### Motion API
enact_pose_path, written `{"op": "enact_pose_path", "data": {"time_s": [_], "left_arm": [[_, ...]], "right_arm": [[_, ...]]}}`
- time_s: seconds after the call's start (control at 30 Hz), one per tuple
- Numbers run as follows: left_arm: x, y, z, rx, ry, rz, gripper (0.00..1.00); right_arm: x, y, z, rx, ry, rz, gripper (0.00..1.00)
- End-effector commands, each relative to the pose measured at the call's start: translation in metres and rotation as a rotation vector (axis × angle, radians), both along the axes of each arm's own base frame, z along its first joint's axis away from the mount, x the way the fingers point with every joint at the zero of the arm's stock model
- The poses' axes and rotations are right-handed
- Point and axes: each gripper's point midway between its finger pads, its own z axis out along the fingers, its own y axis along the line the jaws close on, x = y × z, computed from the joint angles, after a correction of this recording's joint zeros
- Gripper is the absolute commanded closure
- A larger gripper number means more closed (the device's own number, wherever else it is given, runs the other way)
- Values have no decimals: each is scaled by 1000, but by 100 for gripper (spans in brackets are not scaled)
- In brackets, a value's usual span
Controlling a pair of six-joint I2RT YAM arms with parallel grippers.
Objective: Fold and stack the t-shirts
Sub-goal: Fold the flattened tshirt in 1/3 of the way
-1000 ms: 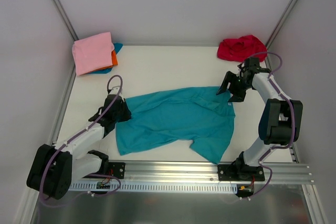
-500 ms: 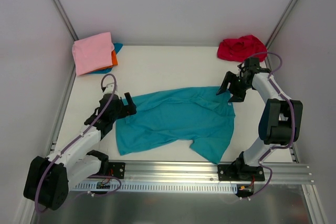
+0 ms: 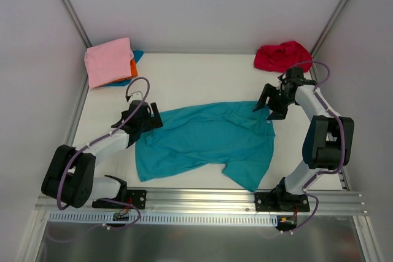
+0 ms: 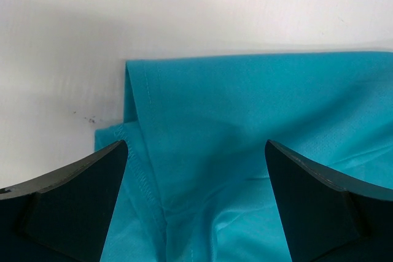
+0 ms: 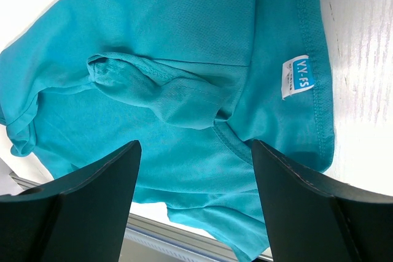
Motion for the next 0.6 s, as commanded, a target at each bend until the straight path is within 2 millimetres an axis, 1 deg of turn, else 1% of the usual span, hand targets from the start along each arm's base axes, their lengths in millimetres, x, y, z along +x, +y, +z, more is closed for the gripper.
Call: {"op": "enact_pose_path", "data": {"time_s": [0.0,0.3,0.43,0.57], "left_arm": [[25,-15,21,-60,-86,-4,4],[32,-14,10,-45,-79,4,6],[31,-13,0,-43,-52,12,7],[30,-8,-5,-23,-36,29,8]], "right_arm": [[0,1,12,2,-26,22,22],[0,1,7,6,-16,21,22],[0,0,7,1,-17,20,23],[0,1,6,3,-15,22,23]]}}
